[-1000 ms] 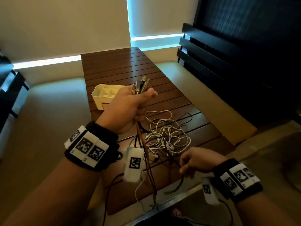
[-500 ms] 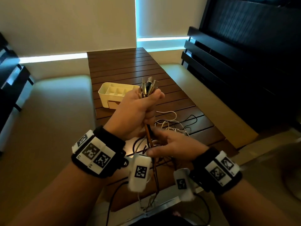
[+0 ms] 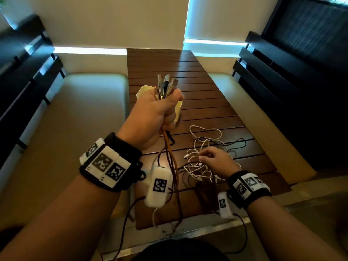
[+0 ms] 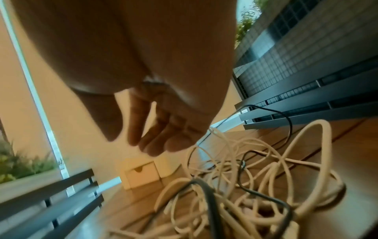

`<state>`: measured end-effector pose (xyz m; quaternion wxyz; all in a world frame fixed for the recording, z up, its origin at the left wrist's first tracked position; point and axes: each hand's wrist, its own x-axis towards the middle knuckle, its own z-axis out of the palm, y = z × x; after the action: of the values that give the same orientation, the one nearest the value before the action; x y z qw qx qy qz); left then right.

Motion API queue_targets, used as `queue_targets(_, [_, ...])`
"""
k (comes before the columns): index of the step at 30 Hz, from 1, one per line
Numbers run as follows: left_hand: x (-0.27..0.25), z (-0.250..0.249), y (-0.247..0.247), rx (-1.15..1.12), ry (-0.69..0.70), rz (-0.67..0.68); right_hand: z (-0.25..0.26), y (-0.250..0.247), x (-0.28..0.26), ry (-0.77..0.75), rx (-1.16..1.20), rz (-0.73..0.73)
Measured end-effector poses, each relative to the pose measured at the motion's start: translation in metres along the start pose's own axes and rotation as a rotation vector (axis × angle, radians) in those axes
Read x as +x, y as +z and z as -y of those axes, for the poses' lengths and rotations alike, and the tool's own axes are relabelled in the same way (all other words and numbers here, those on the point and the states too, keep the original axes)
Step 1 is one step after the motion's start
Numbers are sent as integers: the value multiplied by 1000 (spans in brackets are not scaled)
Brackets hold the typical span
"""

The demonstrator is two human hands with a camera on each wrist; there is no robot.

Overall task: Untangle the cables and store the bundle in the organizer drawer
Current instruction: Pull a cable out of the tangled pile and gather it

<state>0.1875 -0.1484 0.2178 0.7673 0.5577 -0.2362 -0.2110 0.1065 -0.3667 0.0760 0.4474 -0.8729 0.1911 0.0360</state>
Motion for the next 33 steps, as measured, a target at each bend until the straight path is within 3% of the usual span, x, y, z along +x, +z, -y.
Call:
queue_targets(2, [-1, 3, -1, 7, -8, 8, -16, 9, 15, 27, -235, -91])
queue_targets(4, [-2, 4, -2, 16, -13, 6, -30, 17, 24, 69, -387, -68])
queue_targets(10, [-1, 12, -5, 14, -39, -8, -46, 19, 27, 113, -498, -71])
queue_targets(13, [-1, 17, -4, 10, -55, -6, -44, 14, 24, 69, -389, -150])
queue_targets(18, [-2, 23, 1, 23, -77, -8, -17, 1, 8, -106, -14, -390])
queue_targets(20, [-1, 24, 3, 17, -84, 3, -3, -4, -7, -95, 74, -278])
queue_targets(24, [1, 24, 6, -3, -90, 7, 2, -14, -36, -5, 93, 208])
queue_targets(29, [3, 26, 10, -29, -109, 5, -19, -17, -54, 191, -247, 681])
queue_targets(31, [4, 27, 13, -29, -119, -1, -18, -19, -55, 177, -331, 669])
queue_targets(33, [4, 30, 17, -35, -125, -3, -9, -22, -52, 104, -251, 561])
